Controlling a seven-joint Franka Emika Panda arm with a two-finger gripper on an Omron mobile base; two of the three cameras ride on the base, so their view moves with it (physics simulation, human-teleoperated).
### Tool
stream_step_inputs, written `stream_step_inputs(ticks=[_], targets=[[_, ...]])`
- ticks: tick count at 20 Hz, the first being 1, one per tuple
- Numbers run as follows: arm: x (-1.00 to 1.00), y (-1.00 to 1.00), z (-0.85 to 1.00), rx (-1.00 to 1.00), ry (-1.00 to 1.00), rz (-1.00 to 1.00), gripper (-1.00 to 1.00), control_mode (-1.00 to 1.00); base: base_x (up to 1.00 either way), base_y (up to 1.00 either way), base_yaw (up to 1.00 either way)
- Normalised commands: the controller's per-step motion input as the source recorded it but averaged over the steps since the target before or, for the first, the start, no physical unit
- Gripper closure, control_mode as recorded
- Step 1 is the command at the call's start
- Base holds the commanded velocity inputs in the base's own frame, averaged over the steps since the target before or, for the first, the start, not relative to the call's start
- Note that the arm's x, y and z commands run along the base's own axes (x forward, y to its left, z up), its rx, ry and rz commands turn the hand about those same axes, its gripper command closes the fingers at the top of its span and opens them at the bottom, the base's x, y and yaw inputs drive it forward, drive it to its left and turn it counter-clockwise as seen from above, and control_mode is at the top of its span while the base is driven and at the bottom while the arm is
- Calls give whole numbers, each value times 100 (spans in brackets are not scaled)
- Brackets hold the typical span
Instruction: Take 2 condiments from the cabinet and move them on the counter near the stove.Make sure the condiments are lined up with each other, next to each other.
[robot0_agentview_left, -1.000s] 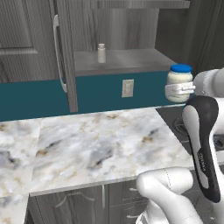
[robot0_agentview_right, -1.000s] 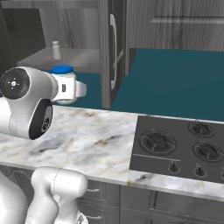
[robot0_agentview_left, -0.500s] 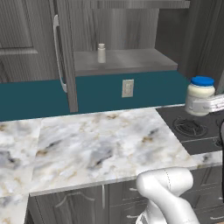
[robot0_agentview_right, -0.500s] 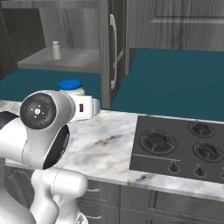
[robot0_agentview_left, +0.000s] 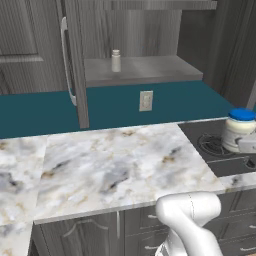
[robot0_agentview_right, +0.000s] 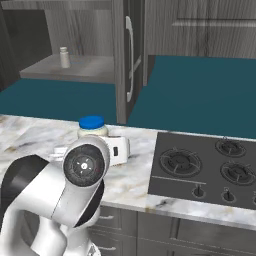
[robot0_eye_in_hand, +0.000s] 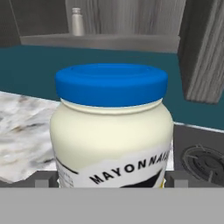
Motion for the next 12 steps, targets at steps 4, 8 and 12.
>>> stream_step_inputs(ticks=[4, 8, 12], targets=[[-3, -43, -39, 0, -1, 3, 100, -100, 0, 0, 0], [-3, -46, -29, 0, 0, 2, 100, -100, 0, 0, 0], [7, -39, -66, 0, -4, 7, 100, -100, 0, 0, 0]])
